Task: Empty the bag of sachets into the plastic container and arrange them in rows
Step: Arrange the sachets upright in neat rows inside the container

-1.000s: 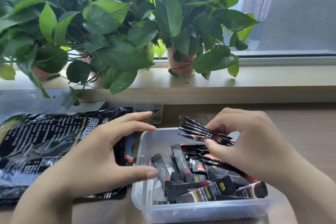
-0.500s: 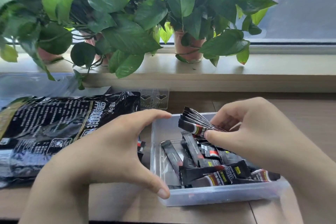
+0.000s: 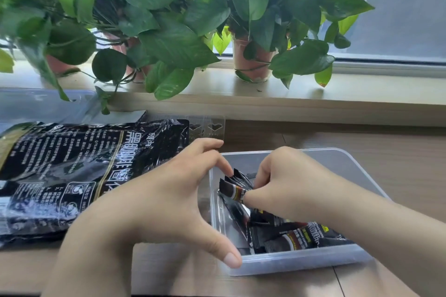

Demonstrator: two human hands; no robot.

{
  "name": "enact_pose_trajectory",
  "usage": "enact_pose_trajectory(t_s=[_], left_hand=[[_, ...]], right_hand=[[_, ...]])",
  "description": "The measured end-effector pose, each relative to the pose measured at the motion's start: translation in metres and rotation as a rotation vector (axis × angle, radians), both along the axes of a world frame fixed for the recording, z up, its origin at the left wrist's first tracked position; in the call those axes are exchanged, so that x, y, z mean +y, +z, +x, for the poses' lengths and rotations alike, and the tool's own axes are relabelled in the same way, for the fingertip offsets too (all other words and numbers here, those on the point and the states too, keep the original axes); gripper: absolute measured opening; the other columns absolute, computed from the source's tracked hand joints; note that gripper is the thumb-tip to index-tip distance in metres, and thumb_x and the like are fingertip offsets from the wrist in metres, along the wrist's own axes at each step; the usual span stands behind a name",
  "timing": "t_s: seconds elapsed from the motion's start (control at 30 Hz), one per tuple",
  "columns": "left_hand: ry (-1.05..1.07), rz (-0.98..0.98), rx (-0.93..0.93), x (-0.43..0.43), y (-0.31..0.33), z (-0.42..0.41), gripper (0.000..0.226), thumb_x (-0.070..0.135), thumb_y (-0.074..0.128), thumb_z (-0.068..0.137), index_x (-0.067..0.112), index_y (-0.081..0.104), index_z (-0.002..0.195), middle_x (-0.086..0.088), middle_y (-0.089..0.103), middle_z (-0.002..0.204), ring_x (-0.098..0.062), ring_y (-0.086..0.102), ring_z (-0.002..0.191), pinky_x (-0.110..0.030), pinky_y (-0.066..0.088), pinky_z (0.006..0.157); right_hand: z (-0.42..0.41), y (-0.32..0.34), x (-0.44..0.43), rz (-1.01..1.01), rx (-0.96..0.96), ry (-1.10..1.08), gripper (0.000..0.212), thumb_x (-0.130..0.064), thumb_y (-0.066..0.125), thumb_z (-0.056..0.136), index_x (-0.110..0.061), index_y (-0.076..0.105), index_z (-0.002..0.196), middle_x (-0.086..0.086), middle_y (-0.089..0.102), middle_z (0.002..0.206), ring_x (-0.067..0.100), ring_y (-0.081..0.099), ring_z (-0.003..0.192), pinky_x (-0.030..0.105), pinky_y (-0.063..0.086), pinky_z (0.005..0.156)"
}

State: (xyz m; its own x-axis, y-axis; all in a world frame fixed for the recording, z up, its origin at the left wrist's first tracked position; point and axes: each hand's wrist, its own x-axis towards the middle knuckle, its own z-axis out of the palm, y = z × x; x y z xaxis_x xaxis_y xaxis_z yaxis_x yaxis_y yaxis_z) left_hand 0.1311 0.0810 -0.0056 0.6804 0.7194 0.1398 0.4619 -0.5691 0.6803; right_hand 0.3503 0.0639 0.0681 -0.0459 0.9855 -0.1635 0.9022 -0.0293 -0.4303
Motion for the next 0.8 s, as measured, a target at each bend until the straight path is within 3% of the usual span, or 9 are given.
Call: enact_pose_trajectory(t_s=[0.07, 0.1, 0.17, 0.23, 0.33, 0.43, 0.6, 0.7, 0.8], left_hand=[[0.020, 0.061, -0.022, 0.022, -0.012, -0.011, 0.077, 0.093, 0.067, 0.009, 0.070, 0.064, 0.082, 0.046, 0.057, 0.107, -0.010, 0.047, 0.137, -0.039, 0.043, 0.103], [-0.037, 0.023, 0.027, 0.029, -0.008, -0.011, 0.076, 0.094, 0.066, 0.010, 0.068, 0.066, 0.082, 0.049, 0.053, 0.114, -0.004, 0.043, 0.139, -0.039, 0.038, 0.109], [-0.134, 0.057, 0.136, 0.039, -0.004, -0.005, 0.086, 0.095, 0.071, 0.025, 0.060, 0.065, 0.103, 0.041, 0.031, 0.149, 0.006, 0.031, 0.144, -0.045, 0.029, 0.115], [0.015, 0.172, 0.128, 0.041, -0.003, -0.002, 0.091, 0.091, 0.076, 0.035, 0.057, 0.059, 0.117, 0.029, 0.016, 0.162, 0.003, 0.025, 0.148, -0.051, 0.035, 0.111], [0.050, 0.080, 0.122, 0.038, 0.003, 0.001, 0.091, 0.092, 0.075, 0.034, 0.060, 0.057, 0.117, 0.033, 0.012, 0.161, 0.006, 0.022, 0.148, -0.049, 0.040, 0.111], [0.066, 0.060, 0.131, 0.031, 0.014, 0.003, 0.093, 0.096, 0.071, 0.031, 0.062, 0.055, 0.116, 0.037, 0.010, 0.159, 0.011, 0.021, 0.145, -0.041, 0.043, 0.110], [0.063, 0.025, 0.166, 0.024, 0.023, 0.003, 0.097, 0.097, 0.070, 0.028, 0.063, 0.053, 0.117, 0.038, 0.007, 0.159, 0.015, 0.020, 0.144, -0.035, 0.041, 0.110], [0.072, 0.030, 0.135, 0.027, 0.016, 0.004, 0.093, 0.096, 0.071, 0.030, 0.061, 0.055, 0.116, 0.037, 0.009, 0.159, 0.011, 0.021, 0.145, -0.040, 0.039, 0.113], [0.081, 0.048, 0.118, 0.029, 0.008, 0.004, 0.091, 0.095, 0.072, 0.033, 0.061, 0.056, 0.115, 0.037, 0.010, 0.160, 0.008, 0.022, 0.146, -0.042, 0.036, 0.114]], right_hand=[[-0.006, -0.005, 0.000, -0.007, -0.001, 0.004, 0.040, -0.045, 0.063, 0.065, -0.006, 0.073, 0.074, 0.006, 0.050, 0.050, 0.015, 0.040, 0.047, 0.024, 0.038, 0.041], [-0.008, -0.006, 0.000, -0.006, 0.001, 0.007, 0.043, -0.047, 0.063, 0.064, -0.007, 0.073, 0.074, 0.009, 0.057, 0.051, 0.015, 0.043, 0.047, 0.027, 0.042, 0.041], [-0.012, -0.010, 0.001, -0.009, 0.017, -0.001, 0.040, -0.046, 0.066, 0.066, -0.007, 0.074, 0.074, 0.011, 0.071, 0.063, 0.016, 0.058, 0.047, 0.031, 0.055, 0.049], [-0.016, -0.014, 0.001, -0.037, 0.057, -0.025, 0.032, -0.040, 0.070, 0.067, -0.008, 0.073, 0.074, 0.008, 0.075, 0.068, 0.018, 0.070, 0.054, 0.034, 0.060, 0.057], [-0.019, -0.020, 0.000, -0.051, 0.073, -0.004, 0.032, -0.038, 0.073, 0.067, -0.009, 0.072, 0.080, 0.011, 0.076, 0.075, 0.021, 0.072, 0.062, 0.038, 0.060, 0.059], [-0.019, -0.023, -0.001, -0.120, 0.074, 0.036, 0.043, -0.048, 0.079, 0.064, -0.011, 0.071, 0.085, 0.004, 0.076, 0.068, 0.014, 0.072, 0.057, 0.035, 0.060, 0.060], [-0.014, -0.022, 0.001, -0.243, 0.174, 0.075, 0.055, -0.059, 0.079, 0.070, -0.008, 0.069, 0.089, 0.005, 0.077, 0.067, 0.011, 0.075, 0.060, 0.039, 0.060, 0.073], [-0.008, -0.016, 0.001, -0.321, 0.213, 0.058, 0.045, -0.063, 0.068, 0.080, -0.018, 0.072, 0.084, -0.003, 0.078, 0.069, 0.007, 0.076, 0.068, 0.032, 0.059, 0.082], [-0.005, -0.015, 0.002, -0.314, 0.281, 0.038, 0.019, -0.036, 0.072, 0.088, -0.017, 0.076, 0.086, -0.003, 0.079, 0.071, 0.007, 0.076, 0.069, 0.029, 0.060, 0.083]])
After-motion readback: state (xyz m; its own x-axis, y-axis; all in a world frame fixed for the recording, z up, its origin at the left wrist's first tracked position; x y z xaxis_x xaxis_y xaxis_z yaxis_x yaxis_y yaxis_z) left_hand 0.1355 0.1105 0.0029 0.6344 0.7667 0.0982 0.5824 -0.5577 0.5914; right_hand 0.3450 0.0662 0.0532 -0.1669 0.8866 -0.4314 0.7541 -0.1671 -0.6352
